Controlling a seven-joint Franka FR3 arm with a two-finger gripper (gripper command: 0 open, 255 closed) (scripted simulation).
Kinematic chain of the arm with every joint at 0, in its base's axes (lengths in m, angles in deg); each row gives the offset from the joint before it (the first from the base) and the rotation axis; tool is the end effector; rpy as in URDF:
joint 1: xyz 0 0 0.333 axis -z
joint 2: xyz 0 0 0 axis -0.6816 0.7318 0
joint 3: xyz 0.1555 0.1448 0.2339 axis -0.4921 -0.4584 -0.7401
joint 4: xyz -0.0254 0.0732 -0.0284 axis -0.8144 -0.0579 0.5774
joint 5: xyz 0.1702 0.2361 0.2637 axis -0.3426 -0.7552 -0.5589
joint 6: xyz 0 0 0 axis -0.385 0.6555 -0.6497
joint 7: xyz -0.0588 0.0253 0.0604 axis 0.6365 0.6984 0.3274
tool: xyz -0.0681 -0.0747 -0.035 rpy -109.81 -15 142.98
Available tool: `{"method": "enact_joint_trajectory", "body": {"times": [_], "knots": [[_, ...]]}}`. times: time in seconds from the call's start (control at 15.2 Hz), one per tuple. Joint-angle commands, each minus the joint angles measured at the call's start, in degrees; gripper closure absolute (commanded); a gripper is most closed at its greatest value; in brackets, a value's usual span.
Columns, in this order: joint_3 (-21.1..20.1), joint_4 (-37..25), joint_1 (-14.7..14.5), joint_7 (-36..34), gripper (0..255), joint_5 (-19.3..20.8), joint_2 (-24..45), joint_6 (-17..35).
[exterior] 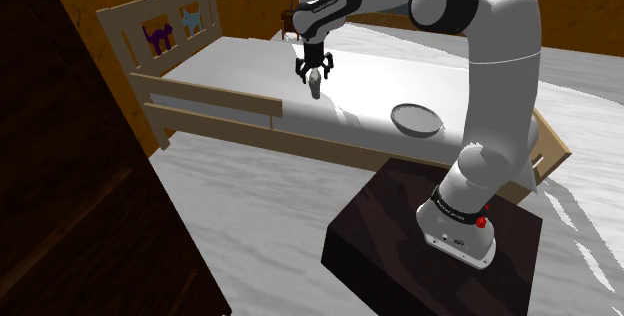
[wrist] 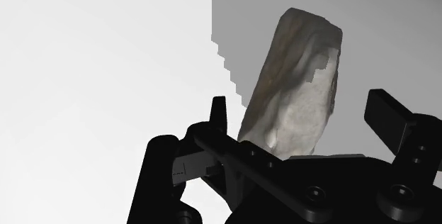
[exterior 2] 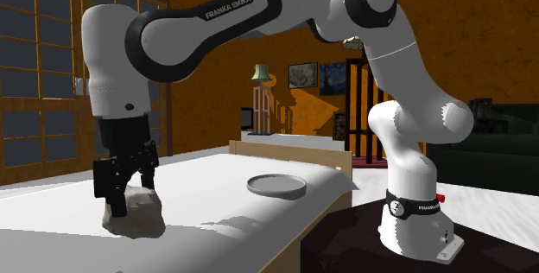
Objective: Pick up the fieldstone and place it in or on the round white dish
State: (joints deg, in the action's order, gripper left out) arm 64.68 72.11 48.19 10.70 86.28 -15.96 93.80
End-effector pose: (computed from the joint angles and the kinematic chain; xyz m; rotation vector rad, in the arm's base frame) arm 0.6557 -0.1192 0.3454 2.9602 -0.7740 -0.1110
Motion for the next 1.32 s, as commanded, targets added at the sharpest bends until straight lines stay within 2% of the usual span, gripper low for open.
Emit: {"method": "enact_joint_trajectory", "body": {"times": [0.0, 0.26, 0.33, 0.92, 1.25], "knots": [[0.0, 0.1, 0.0, 0.0, 0, 0.0, 0.0, 0.2], [0.0, 0.1, 0.0, 0.0, 0, 0.0, 0.0, 0.2], [0.0, 0.1, 0.0, 0.0, 255, 0.0, 0.0, 0.2], [0.0, 0.1, 0.0, 0.0, 255, 0.0, 0.0, 0.2], [0.0, -1.6, -0.1, 0.1, 255, 0.1, -1.5, -3.0]]}}
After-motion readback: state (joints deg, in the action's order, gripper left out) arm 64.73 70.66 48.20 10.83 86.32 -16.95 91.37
